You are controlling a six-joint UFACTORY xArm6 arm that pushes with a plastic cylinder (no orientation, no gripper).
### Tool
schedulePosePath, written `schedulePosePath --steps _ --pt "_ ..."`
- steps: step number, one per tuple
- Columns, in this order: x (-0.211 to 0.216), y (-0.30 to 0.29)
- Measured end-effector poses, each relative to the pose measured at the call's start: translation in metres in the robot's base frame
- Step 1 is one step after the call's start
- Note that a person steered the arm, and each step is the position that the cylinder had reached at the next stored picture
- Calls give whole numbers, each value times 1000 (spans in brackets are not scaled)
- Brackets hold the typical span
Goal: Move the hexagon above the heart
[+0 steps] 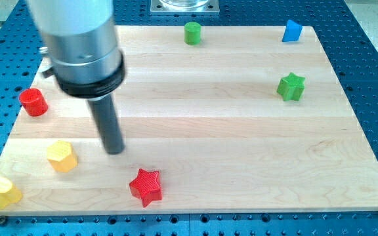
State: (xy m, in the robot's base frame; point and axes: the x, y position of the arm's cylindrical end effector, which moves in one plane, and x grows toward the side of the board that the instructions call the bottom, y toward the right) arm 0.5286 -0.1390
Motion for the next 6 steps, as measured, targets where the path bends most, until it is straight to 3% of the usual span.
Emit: schedulePosePath --steps 2,3,6 --pt "12 -116" --pt "4 -113" --pt "-133 66"
